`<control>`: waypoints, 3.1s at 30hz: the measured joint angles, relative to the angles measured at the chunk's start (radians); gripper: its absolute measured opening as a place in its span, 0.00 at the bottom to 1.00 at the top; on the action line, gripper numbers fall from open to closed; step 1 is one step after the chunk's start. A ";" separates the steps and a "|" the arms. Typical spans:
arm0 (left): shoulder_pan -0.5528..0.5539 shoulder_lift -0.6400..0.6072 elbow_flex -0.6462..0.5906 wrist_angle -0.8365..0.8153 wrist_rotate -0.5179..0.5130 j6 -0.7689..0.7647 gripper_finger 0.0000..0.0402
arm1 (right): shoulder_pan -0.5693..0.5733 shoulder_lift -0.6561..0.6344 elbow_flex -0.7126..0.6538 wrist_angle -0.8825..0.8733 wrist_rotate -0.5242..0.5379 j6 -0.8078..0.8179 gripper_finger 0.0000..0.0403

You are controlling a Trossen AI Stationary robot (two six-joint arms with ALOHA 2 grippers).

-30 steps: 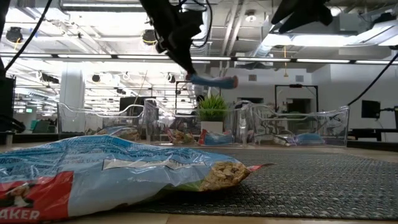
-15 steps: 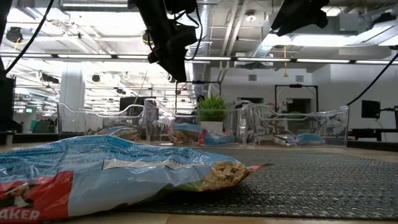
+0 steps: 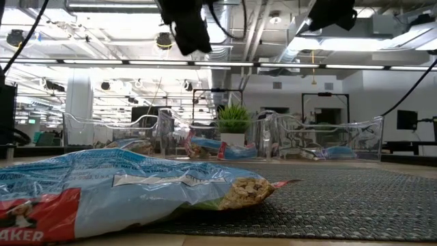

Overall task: Pick and place Granola Bars by type
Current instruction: Put the red granola bar into the center transparent bin

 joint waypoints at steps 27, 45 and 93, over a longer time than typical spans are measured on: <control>-0.610 0.263 -0.001 0.195 -0.265 -0.898 0.25 | 0.392 0.000 0.000 0.001 -0.096 -0.060 0.32; -0.611 0.445 -0.001 0.256 -0.183 -0.892 0.25 | 0.389 0.000 0.000 -0.031 -0.095 -0.060 0.32; -0.602 0.430 0.000 0.390 -0.205 -1.493 0.41 | 0.389 0.000 0.000 -0.030 -0.096 -0.067 0.32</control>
